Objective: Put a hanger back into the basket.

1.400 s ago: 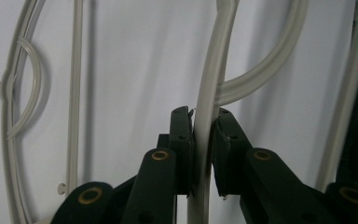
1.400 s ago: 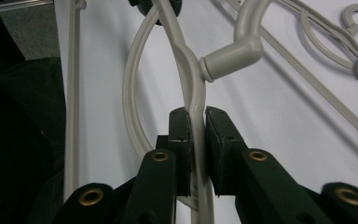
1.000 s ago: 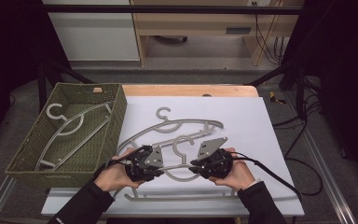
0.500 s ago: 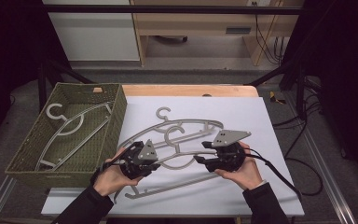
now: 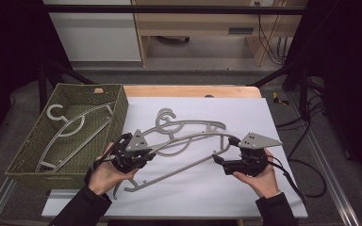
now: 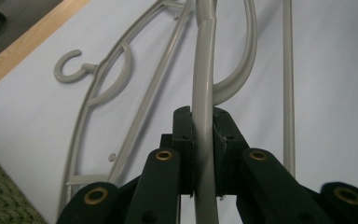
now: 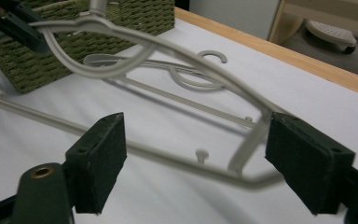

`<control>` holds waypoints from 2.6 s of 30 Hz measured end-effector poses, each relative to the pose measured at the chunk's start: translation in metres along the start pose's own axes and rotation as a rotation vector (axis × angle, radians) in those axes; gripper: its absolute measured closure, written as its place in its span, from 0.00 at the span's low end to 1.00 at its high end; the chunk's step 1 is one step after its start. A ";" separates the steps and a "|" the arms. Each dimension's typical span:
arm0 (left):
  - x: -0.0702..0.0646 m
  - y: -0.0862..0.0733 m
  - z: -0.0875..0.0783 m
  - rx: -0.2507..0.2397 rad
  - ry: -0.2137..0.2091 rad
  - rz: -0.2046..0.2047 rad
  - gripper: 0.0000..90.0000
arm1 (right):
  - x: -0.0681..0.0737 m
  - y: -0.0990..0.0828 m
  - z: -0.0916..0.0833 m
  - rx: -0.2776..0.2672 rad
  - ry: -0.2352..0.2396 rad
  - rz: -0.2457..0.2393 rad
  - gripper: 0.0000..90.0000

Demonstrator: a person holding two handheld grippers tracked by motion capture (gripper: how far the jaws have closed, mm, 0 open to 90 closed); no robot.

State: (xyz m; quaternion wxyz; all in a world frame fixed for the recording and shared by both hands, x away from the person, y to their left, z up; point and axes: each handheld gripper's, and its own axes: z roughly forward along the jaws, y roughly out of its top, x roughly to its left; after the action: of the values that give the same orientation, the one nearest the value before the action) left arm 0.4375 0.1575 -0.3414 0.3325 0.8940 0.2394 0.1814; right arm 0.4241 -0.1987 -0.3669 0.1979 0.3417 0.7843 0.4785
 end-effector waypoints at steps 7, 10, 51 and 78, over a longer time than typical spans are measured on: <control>0.009 0.012 -0.023 -0.061 0.037 -0.042 0.91 | -0.008 -0.013 -0.010 -0.030 -0.051 0.055 0.10; 0.015 0.016 -0.033 -0.072 0.049 -0.051 0.91 | -0.010 -0.018 -0.012 -0.031 -0.064 0.066 0.08; 0.151 -0.046 -0.129 -0.110 0.314 -0.226 0.91 | -0.018 -0.034 -0.006 0.010 -0.098 0.109 0.04; 0.199 -0.132 -0.137 -0.031 0.383 -0.352 0.91 | -0.018 -0.035 -0.003 0.028 -0.102 0.104 0.04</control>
State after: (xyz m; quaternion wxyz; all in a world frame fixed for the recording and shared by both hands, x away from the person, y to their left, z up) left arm 0.4940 0.4241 -0.3006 0.3210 0.7828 0.4471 0.2903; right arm 0.4222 -0.2241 -0.3973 0.2076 0.4087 0.7609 0.4593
